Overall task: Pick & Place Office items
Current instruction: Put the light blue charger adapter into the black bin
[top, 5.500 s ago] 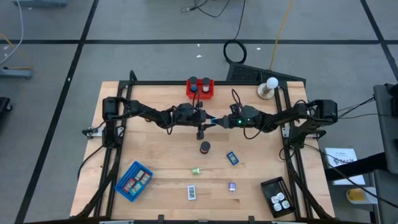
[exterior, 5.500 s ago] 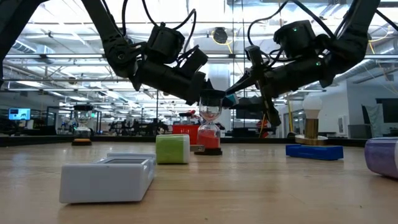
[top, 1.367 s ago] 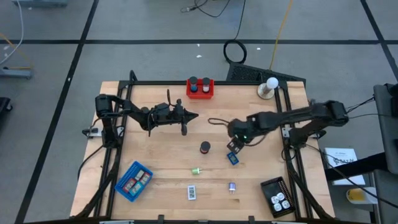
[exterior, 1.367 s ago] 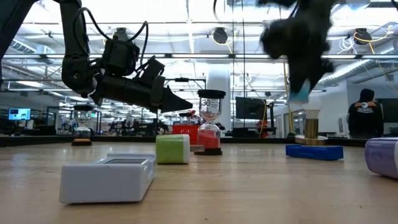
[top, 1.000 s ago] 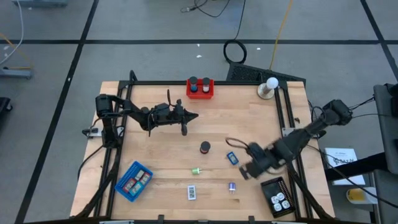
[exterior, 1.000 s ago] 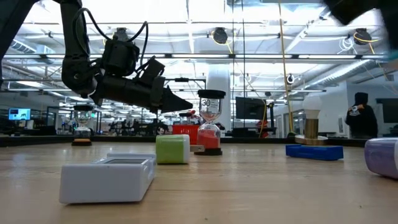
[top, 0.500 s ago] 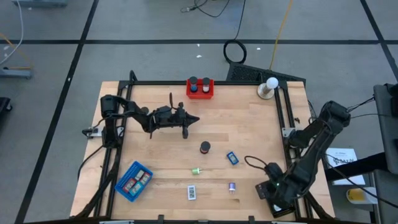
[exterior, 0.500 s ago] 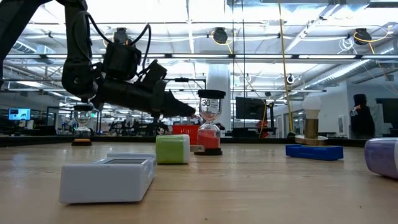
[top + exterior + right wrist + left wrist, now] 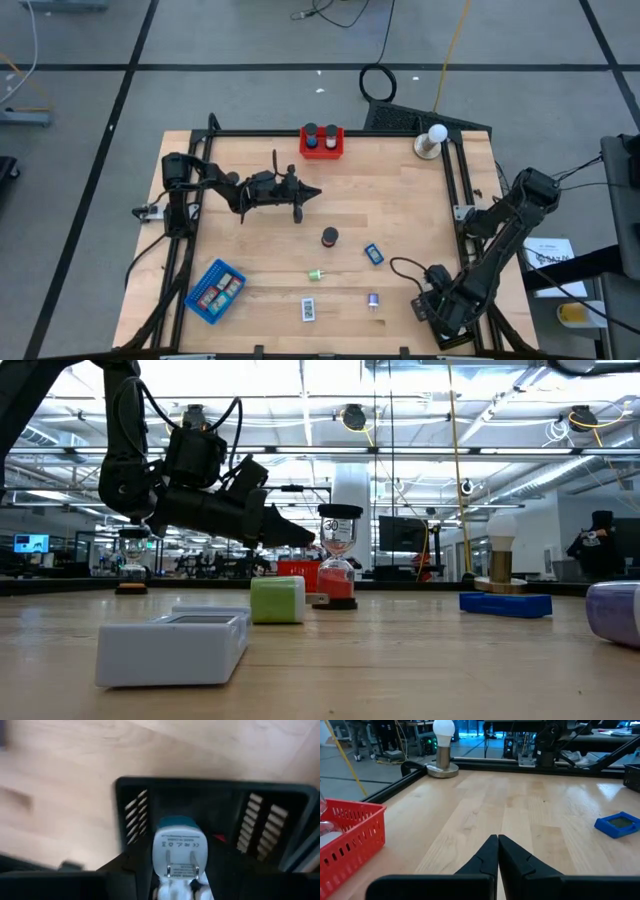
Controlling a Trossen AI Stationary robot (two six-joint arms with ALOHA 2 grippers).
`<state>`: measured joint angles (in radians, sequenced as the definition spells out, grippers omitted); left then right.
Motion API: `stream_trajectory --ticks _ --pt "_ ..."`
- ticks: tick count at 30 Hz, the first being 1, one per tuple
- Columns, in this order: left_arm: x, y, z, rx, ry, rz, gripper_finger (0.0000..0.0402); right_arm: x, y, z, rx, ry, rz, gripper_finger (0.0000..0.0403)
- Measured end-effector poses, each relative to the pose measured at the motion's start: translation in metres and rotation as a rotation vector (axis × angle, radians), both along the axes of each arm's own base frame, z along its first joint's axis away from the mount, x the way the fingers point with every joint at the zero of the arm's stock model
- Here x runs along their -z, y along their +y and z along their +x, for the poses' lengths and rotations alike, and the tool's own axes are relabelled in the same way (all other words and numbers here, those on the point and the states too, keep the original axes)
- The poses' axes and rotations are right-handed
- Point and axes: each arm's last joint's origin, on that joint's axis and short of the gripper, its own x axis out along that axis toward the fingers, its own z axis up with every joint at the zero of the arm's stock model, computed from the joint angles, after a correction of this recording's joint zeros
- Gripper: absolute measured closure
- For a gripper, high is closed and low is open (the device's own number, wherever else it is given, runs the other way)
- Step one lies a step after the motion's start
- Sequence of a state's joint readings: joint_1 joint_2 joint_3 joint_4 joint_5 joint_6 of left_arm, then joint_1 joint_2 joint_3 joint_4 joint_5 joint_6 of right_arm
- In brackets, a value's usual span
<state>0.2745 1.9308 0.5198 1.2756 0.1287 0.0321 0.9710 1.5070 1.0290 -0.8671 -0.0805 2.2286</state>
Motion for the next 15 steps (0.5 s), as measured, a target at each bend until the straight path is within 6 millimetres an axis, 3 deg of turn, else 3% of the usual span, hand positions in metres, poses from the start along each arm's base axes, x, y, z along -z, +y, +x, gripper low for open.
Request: stream_trajectory --ticks 5,15 --pt "0.000 0.000 0.000 0.001 0.001 0.004 0.0393 0.015 -0.001 -0.001 -0.013 -0.007 0.020 0.0266" --pt "0.000 0.000 0.000 0.001 0.001 0.006 0.0397 0.018 0.002 -0.005 -0.034 0.022 0.057 0.0266"
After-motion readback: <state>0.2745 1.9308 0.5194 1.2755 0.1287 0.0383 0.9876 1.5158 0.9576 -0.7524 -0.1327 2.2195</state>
